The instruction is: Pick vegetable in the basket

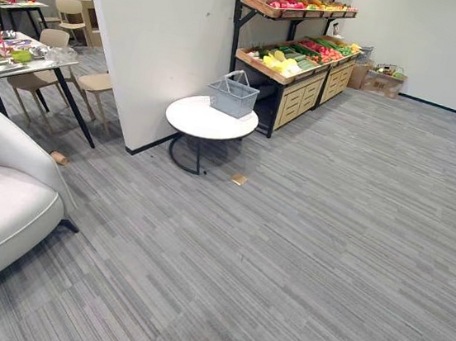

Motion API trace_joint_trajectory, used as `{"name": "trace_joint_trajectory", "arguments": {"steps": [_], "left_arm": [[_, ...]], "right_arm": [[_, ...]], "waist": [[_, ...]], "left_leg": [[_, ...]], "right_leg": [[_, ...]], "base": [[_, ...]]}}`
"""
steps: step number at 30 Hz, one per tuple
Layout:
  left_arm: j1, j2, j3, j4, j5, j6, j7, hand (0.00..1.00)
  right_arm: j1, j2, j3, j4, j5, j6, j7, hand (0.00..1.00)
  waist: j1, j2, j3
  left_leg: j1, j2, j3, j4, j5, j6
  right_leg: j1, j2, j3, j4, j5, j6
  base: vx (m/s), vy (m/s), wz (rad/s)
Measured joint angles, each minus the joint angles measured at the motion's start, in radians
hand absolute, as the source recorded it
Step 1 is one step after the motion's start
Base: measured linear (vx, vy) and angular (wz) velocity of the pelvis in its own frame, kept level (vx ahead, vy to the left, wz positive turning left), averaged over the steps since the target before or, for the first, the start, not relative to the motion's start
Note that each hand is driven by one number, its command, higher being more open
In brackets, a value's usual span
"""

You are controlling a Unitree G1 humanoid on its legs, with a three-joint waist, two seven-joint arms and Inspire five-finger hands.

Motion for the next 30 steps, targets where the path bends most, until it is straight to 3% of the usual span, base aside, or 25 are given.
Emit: {"name": "trace_joint_trajectory", "arguments": {"steps": [9, 16, 30], "left_arm": [[0.014, 0.002, -0.013, 0.002, 0.0, -0.04, 0.002, 1.0], [0.009, 0.01, -0.041, 0.001, 0.0, -0.036, 0.023, 1.0], [0.004, 0.017, -0.066, 0.001, 0.0, -0.03, 0.022, 1.0]], "right_arm": [[0.004, 0.006, -0.035, 0.001, -0.003, -0.017, 0.003, 1.0], [-0.004, 0.021, -0.03, 0.0, -0.118, -0.03, 0.002, 1.0], [-0.017, 0.019, 0.005, 0.002, -0.122, -0.029, -0.003, 1.0]], "waist": [[-0.001, -0.002, 0.002], [-0.001, -0.008, 0.006], [-0.003, -0.011, 0.013]], "left_leg": [[0.001, -0.002, -0.005, -0.005, 0.002, 0.003], [-0.002, -0.004, -0.021, -0.006, 0.002, 0.003], [-0.002, -0.006, -0.02, -0.006, 0.002, 0.003]], "right_leg": [[0.001, -0.002, -0.004, 0.001, 0.0, 0.0], [0.006, -0.004, -0.02, -0.003, -0.002, 0.002], [0.006, -0.006, -0.02, -0.003, -0.002, 0.003]], "base": [[-0.04, -0.009, 0.01], [-0.02, -0.014, 0.06], [0.0, -0.002, 0.0]]}}
